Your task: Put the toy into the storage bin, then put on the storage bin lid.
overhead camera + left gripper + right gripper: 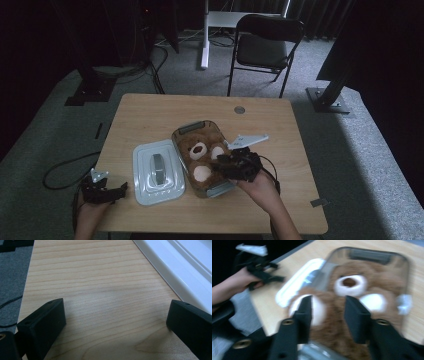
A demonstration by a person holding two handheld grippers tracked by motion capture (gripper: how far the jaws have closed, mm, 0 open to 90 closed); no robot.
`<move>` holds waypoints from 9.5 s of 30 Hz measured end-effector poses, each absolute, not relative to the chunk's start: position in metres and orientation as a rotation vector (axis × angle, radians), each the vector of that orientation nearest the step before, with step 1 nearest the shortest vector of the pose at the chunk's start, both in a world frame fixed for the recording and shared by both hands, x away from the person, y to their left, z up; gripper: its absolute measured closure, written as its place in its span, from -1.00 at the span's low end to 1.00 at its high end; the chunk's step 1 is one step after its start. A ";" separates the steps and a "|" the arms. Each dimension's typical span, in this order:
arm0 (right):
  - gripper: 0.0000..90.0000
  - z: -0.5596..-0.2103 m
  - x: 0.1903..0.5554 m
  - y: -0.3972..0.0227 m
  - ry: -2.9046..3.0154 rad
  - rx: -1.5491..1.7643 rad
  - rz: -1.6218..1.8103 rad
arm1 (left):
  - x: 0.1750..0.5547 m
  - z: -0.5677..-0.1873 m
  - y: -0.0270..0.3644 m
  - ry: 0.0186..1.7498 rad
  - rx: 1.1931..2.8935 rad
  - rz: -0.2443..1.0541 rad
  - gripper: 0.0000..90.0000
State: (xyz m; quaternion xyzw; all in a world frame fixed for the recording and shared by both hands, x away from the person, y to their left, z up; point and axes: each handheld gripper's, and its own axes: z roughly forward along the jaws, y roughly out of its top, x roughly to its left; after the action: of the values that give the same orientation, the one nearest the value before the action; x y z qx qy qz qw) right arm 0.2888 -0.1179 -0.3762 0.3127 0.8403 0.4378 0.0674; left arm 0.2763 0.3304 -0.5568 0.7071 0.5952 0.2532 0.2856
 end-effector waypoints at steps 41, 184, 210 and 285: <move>0.45 -0.392 0.357 -0.094 2.629 0.969 1.143 | 0.276 -0.557 0.330 1.593 1.889 0.679 -0.93; -0.71 -0.526 0.362 -0.130 2.292 1.284 1.385 | 0.339 -0.419 0.144 1.088 1.788 0.343 0.57; -0.71 -0.526 0.363 -0.136 2.280 1.299 1.384 | 0.352 -0.427 0.137 1.178 1.889 0.286 0.56; -0.71 -0.525 0.367 -0.145 2.262 1.325 1.364 | 0.356 -0.505 0.276 1.404 1.698 0.629 -0.99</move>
State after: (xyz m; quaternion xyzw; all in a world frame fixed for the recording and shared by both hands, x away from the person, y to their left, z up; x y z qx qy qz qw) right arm 0.3665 -0.1450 -0.5255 0.4465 0.7621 0.4596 0.0932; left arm 0.3562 0.2764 -0.5052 0.6750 0.5582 0.2502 0.4126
